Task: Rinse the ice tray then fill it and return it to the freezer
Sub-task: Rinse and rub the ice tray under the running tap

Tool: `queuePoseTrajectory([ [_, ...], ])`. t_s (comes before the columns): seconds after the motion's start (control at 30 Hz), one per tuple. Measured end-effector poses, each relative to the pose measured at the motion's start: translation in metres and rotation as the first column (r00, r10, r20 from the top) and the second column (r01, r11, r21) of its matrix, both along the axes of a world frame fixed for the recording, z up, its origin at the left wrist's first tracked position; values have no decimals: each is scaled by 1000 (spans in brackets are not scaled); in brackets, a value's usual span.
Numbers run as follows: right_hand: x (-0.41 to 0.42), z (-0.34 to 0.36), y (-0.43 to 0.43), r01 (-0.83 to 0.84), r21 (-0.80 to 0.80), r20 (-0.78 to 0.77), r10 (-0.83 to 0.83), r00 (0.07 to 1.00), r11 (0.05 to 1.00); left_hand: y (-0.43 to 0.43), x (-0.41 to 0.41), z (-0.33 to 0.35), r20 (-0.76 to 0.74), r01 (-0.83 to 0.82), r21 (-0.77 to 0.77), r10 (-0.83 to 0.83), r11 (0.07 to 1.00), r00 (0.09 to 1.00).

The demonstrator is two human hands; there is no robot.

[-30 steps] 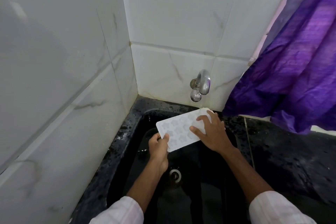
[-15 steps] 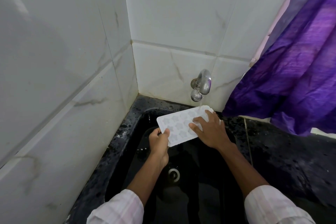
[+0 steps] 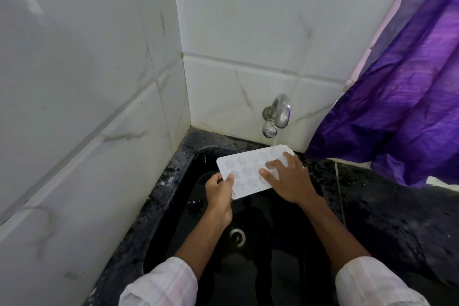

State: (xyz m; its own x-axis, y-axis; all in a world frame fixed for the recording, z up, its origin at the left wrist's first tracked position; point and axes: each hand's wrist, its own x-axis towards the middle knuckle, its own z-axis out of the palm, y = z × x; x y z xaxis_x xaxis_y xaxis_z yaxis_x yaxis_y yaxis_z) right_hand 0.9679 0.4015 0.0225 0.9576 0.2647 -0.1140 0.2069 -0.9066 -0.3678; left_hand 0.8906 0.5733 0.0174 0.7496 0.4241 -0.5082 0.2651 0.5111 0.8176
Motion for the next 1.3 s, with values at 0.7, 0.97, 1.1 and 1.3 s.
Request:
queuePoseTrajectory([
  [0.7, 7, -3, -6, -47, 111, -12, 48, 999, 993, 3, 9, 4, -2, -33, -16, 33, 999, 999],
  [0.97, 5, -7, -10, -114, 121, -8, 116, 993, 986, 9, 20, 7, -15, -70, -73, 69, 995, 997],
  [1.1, 7, -6, -8, -136, 57, -21, 138, 990, 989, 10, 22, 5, -13, -62, -72, 61, 995, 998],
  [1.3, 7, -2, -9, -147, -38, 44, 149, 988, 988, 11, 21, 5, -22, -59, -91, 57, 994, 998],
])
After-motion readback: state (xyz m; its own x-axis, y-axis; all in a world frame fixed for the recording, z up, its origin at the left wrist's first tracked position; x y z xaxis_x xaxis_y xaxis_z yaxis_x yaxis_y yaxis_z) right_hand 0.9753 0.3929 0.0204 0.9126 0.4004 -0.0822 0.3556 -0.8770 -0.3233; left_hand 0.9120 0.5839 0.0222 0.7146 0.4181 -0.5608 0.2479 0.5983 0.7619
